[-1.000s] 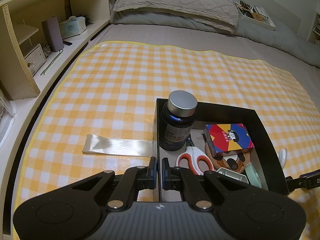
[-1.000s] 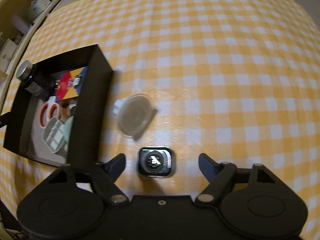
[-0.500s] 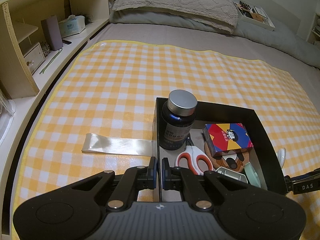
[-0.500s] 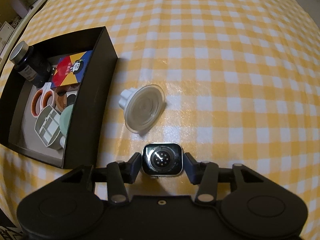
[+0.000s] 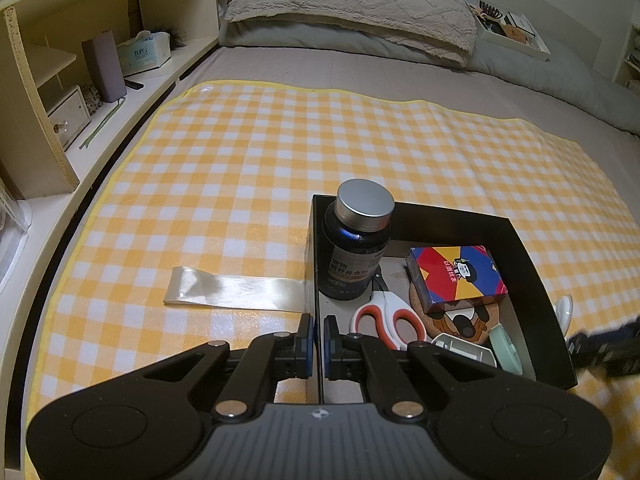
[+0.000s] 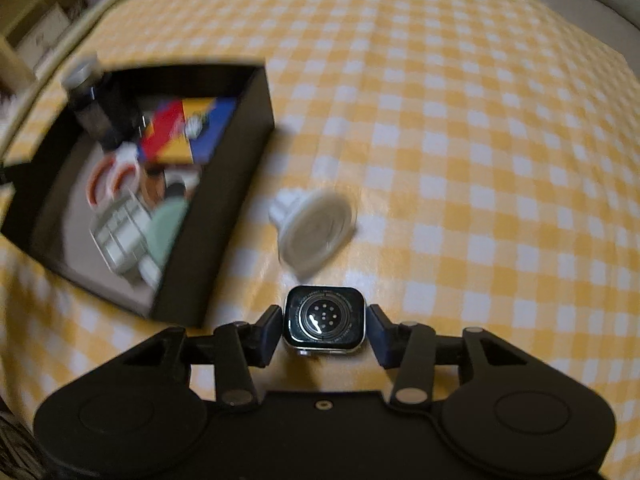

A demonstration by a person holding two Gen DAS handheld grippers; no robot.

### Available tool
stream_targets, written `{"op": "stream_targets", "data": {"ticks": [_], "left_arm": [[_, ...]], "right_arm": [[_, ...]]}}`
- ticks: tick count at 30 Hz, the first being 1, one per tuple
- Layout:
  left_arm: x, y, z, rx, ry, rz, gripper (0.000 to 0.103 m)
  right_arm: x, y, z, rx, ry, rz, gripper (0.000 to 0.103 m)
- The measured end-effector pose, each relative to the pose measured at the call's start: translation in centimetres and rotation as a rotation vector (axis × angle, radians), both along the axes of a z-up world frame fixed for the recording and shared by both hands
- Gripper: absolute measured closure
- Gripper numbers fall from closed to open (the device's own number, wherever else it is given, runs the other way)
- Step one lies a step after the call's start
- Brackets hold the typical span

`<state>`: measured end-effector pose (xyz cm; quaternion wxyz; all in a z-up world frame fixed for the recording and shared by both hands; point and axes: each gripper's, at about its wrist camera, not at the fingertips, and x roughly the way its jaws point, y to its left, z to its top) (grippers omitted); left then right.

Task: Organize rigid objects
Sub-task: 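Close the right tool on the black smartwatch and lift it, then carry the smartwatch into the black box and open the right tool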

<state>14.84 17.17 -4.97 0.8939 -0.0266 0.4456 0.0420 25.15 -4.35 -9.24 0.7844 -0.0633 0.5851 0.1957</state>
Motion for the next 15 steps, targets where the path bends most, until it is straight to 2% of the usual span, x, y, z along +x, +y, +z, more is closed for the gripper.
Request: {"op": "stream_targets", "data": {"ticks": [4, 7, 12, 15], "left_arm": [[0.0, 0.0, 0.0, 0.0, 0.0, 0.0, 0.099], [0.0, 0.0, 0.0, -0.001, 0.0, 0.0, 0.099], [0.0, -0.1, 0.0, -0.003, 0.001, 0.001, 0.099], [0.0, -0.1, 0.0, -0.004, 0.001, 0.001, 0.099]], "right_arm": [[0.6, -0.3, 3.3, 0.085, -0.074, -0.035, 0.056], [0.9, 0.0, 5.2, 0.167, -0.093, -0.038, 0.056], [1.1, 1.8, 6.4, 0.319, -0.036, -0.034, 0.056], [0.7, 4.2, 6.1, 0.373, 0.022, -0.016, 0.056]]}}
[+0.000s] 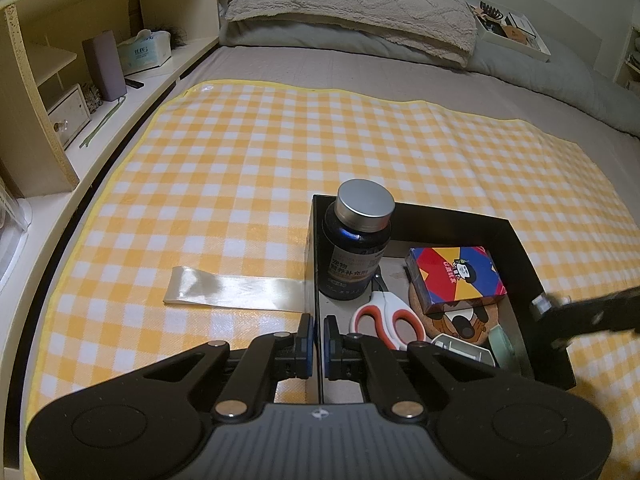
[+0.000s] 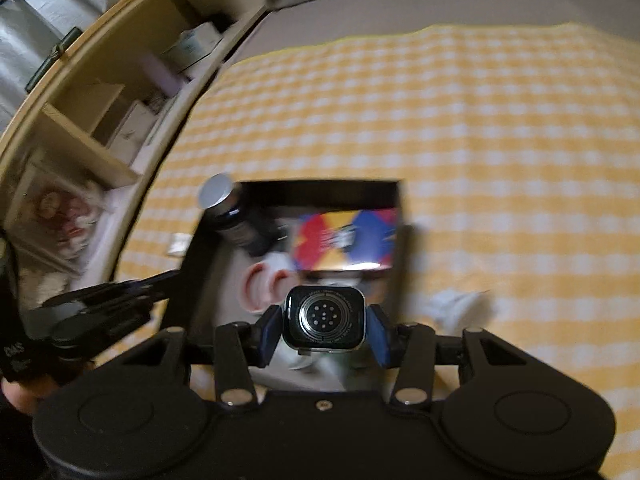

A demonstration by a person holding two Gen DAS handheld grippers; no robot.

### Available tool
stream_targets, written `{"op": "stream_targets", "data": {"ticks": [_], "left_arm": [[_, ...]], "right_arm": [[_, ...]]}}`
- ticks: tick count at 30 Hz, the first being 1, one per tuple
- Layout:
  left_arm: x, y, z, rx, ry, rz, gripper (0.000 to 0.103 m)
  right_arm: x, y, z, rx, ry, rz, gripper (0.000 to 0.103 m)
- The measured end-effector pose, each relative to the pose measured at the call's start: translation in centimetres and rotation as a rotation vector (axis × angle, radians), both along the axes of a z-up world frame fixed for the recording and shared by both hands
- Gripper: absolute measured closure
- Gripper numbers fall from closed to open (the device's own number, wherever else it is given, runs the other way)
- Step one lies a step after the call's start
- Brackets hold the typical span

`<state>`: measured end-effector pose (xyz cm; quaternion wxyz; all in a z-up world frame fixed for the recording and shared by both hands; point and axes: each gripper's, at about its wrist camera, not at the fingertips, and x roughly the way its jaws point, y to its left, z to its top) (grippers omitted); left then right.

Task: Organize rigid objects
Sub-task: 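Carry the smartwatch into the black box and open the right tool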

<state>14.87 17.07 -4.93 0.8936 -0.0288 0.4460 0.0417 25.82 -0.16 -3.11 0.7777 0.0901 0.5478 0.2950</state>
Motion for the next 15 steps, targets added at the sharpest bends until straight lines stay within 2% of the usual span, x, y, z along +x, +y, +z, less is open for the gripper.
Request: {"op": "stream_targets", "data": {"ticks": [4, 7, 12, 15], "left_arm": [[0.0, 0.1, 0.0, -0.008, 0.0, 0.0, 0.099], [0.0, 0.3, 0.0, -0.022, -0.001, 0.003, 0.099], [-0.1, 0.7, 0.0, -0.047, -0.001, 0.007, 0.099], [0.0, 0.8, 0.0, -0.053, -0.001, 0.006, 0.099]], "right_arm": [[-0.2, 2.9, -1.3, 0.025, 0.071, 0.025, 0.056], [0.1, 4.5, -3.1, 0.075, 0.183, 0.003, 0.056], [0.1, 6.4, -4.5, 0.094, 0.223, -0.006, 0.056], [0.3, 6.5, -5.5, 0.141, 0.268, -0.039, 0.055]]}}
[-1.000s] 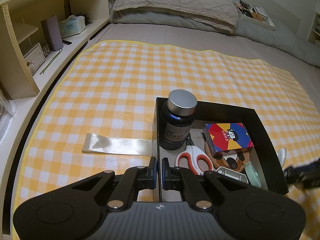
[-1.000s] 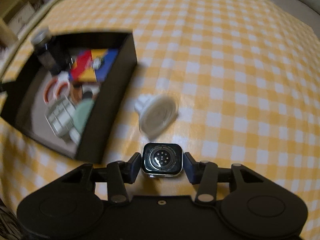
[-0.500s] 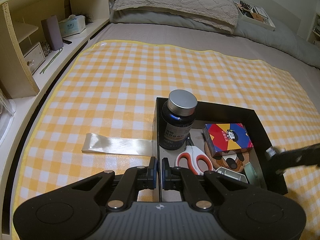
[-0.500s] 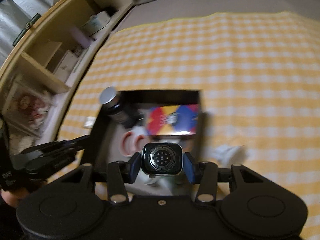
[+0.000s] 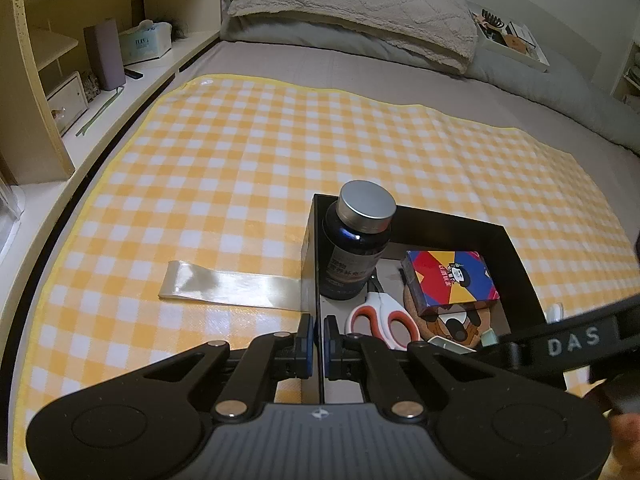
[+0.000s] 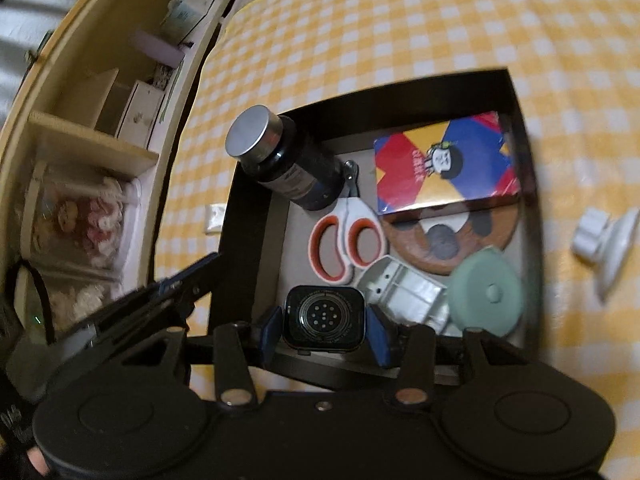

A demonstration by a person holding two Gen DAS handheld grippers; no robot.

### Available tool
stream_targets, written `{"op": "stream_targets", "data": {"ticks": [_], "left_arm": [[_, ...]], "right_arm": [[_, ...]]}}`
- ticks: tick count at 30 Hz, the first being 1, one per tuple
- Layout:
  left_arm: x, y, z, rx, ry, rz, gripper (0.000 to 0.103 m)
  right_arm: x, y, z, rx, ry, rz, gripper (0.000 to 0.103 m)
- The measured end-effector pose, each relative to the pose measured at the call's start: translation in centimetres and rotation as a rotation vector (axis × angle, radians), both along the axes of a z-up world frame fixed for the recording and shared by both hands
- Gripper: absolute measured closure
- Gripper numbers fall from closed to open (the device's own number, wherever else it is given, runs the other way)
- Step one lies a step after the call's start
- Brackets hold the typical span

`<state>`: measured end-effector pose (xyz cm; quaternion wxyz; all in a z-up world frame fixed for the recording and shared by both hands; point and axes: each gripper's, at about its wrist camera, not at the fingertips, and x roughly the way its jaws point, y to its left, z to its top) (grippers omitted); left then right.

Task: Organize rigid objects
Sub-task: 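Carry the smartwatch into the black box and open the right tool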

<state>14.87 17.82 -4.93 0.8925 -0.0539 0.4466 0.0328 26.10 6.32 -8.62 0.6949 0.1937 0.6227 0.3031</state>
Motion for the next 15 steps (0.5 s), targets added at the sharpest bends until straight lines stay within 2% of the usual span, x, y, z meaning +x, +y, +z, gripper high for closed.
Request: {"op": "stream_targets", "data": {"ticks": [4, 8, 15], "left_arm": [[0.0, -0.1, 0.0, 0.001, 0.002, -0.001, 0.098], [0.1, -0.1, 0.0, 0.002, 0.002, 0.001, 0.098], [0.1, 0.0, 0.0, 0.001, 0.004, 0.001, 0.098]], "right_arm": [[0.1, 0.2, -0.9, 0.04, 0.067, 0.007, 0.05], [-0.4, 0.6, -0.2, -0.001, 0.016, 0.05, 0.05], [-0.6, 0.4, 0.6, -0.012, -0.019, 0.061, 0.051]]}}
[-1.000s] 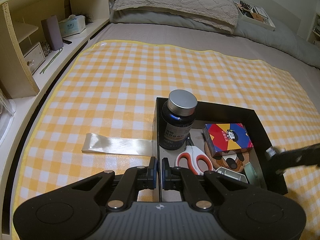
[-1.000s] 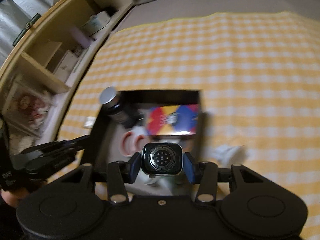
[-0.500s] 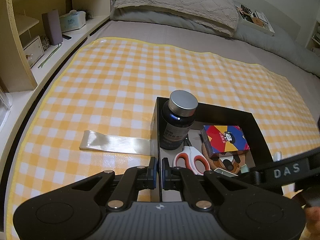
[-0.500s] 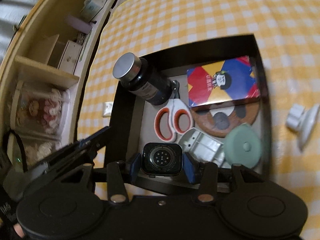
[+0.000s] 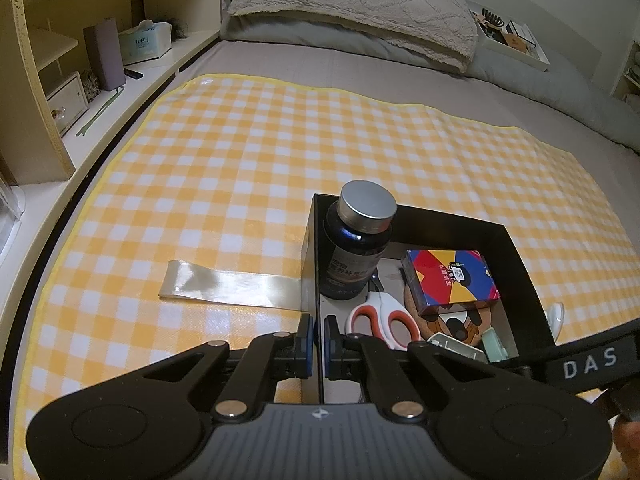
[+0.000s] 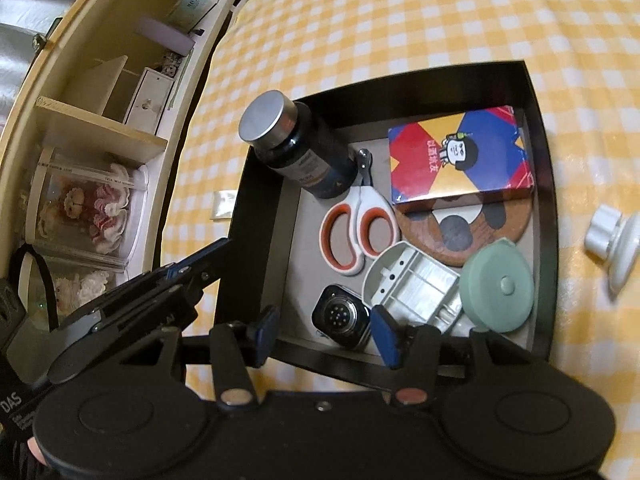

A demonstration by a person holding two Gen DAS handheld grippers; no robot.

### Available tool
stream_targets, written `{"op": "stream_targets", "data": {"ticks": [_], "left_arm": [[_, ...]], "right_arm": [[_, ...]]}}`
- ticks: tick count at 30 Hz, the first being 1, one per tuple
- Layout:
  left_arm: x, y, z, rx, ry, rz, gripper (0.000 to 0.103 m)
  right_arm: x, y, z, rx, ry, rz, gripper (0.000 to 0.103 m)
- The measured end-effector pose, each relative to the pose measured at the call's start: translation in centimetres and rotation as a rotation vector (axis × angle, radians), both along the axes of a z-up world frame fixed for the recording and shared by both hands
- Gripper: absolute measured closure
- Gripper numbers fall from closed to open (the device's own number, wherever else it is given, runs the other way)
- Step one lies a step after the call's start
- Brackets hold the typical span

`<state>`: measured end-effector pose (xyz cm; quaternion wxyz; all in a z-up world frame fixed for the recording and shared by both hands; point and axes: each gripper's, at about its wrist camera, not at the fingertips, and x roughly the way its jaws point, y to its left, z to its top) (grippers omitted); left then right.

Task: Organize rigid objects
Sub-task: 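Carry the smartwatch into the black box and open the right tool, then move the right tool to the clear suction-cup lid and grasp it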

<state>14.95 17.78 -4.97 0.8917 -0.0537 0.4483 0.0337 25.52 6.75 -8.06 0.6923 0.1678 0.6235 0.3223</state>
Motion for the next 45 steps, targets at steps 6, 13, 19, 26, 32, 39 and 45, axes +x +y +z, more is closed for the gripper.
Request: {"op": "stream_targets", "data": {"ticks": [6, 13, 19, 26, 32, 39, 45], "left_arm": [[0.0, 0.0, 0.0, 0.001, 0.001, 0.0, 0.098], [0.1, 0.0, 0.0, 0.005, 0.003, 0.001, 0.098], [0.3, -0.2, 0.1, 0.021, 0.015, 0.01, 0.098], [0.6, -0.3, 0.1, 0.024, 0.026, 0.019, 0.097], [0.8, -0.6, 0.0, 0.041, 0.032, 0.018, 0.097], [1.1, -1.3, 0.0, 0.085, 0.038, 0.011, 0.097], [1.1, -1.3, -0.1, 0.098, 0.032, 0.006, 0.098]], "right_arm": [[-0.2, -0.1, 0.7, -0.005, -0.028, 0.015, 0.05], [-0.6, -0.5, 1.9, -0.011, -0.075, 0.025, 0.049], [-1.0, -1.1, 2.9, -0.021, -0.122, 0.039, 0.047], [-1.4, -1.9, 4.6, -0.038, -0.218, 0.062, 0.046], [-1.3, -2.9, 6.6, -0.063, -0.351, 0.06, 0.044], [-0.7, -4.7, 8.2, -0.161, -0.52, 0.018, 0.029], [0.6, -7.2, 8.4, -0.248, -0.593, -0.058, 0.005]]}}
